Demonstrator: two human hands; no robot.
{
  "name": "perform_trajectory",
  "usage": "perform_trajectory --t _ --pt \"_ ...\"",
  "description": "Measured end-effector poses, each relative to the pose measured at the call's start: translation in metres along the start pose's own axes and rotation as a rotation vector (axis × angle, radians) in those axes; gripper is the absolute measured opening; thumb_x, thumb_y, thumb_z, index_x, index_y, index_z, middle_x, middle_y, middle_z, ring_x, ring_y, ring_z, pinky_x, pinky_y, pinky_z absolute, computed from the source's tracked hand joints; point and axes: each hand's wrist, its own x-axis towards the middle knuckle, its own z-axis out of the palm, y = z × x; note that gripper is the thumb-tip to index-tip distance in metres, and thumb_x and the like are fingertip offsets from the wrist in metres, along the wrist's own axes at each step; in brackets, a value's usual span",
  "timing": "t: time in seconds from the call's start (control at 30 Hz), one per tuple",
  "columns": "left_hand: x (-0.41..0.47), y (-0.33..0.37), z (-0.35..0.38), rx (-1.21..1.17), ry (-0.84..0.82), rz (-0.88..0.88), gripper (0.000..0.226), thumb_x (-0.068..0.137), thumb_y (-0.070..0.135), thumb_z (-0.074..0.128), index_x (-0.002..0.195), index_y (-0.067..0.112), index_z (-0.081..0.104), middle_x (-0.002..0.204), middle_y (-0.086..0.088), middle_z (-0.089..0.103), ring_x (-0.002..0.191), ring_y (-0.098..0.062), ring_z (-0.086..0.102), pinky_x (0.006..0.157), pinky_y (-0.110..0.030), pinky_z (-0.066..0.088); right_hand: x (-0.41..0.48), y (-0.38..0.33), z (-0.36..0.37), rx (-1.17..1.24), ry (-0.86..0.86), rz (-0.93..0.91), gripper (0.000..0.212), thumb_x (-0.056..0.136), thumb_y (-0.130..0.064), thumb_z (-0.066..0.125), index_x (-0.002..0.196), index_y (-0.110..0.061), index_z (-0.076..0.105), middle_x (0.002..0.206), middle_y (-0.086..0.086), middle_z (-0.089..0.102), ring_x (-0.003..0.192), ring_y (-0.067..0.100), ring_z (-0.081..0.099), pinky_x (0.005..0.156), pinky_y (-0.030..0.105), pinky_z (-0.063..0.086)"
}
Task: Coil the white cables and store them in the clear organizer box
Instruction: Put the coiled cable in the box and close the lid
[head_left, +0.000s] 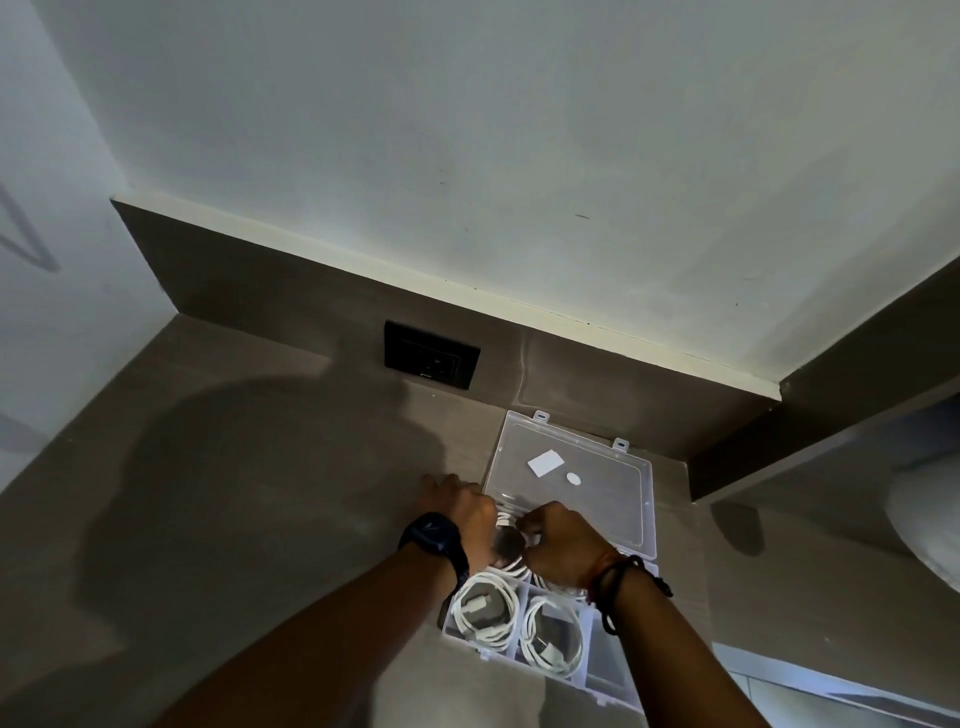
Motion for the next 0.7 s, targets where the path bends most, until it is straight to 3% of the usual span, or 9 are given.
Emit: perform_trajectory --t 0.07,0.13,0.27,0.47,0.7 --pt "0.0 0.002 0.001 0.007 0.017 -0.011 0.048 0.072 0.054 0.06 0.098 0.014 0.064 0.109 -0.008 0.064 0.105 -0.033 0.052 0.087 -0.047 0.036 -0.001 0.002 0.0 -0.034 0.017 -0.025 0.025 0.083 -0.005 0.055 0.104 -0.003 0.068 0.11 0.019 0.067 0.104 0.034 0.061 0.082 0.029 0.046" --pt "-0.001 0.001 0.004 -0.05 0.008 -0.016 0.053 0.074 0.061 0.053 0.094 0.014 0.065 0.109 -0.008 0.062 0.105 -0.032 0.051 0.088 -0.047 0.036 0.0 0.005 0.005 -0.085 0.068 -0.035 0.032 0.084 0.002 0.052 0.111 -0.006 0.066 0.116 0.016 0.066 0.109 0.033 0.058 0.088 0.029 0.046" --pt "-0.004 -0.01 0.008 -0.262 -0.019 -0.004 0.055 0.068 0.07 0.052 0.087 0.021 0.068 0.111 -0.005 0.058 0.107 -0.029 0.049 0.09 -0.046 0.038 0.004 0.008 0.015 -0.161 0.125 -0.017 0.029 0.085 -0.003 0.056 0.114 -0.006 0.063 0.118 0.017 0.063 0.111 0.034 0.055 0.093 0.032 0.045" --pt "-0.01 -0.008 0.017 -0.396 0.11 -0.003 0.055 0.06 0.062 0.07 0.102 0.027 0.069 0.111 -0.002 0.054 0.108 -0.026 0.048 0.093 -0.041 0.045 0.008 0.001 0.021 -0.172 0.234 0.052 0.028 0.087 -0.01 0.056 0.115 -0.006 0.06 0.117 0.02 0.062 0.11 0.036 0.055 0.095 0.036 0.045" --pt "-0.007 0.005 0.007 -0.229 0.045 -0.081 0.051 0.064 0.062 0.062 0.102 0.029 0.067 0.111 -0.004 0.049 0.109 -0.03 0.042 0.091 -0.047 0.037 0.011 -0.014 0.028 -0.069 0.378 0.148 0.022 0.082 -0.022 0.066 0.097 -0.005 0.064 0.102 0.018 0.068 0.095 0.034 0.064 0.085 0.036 0.052"
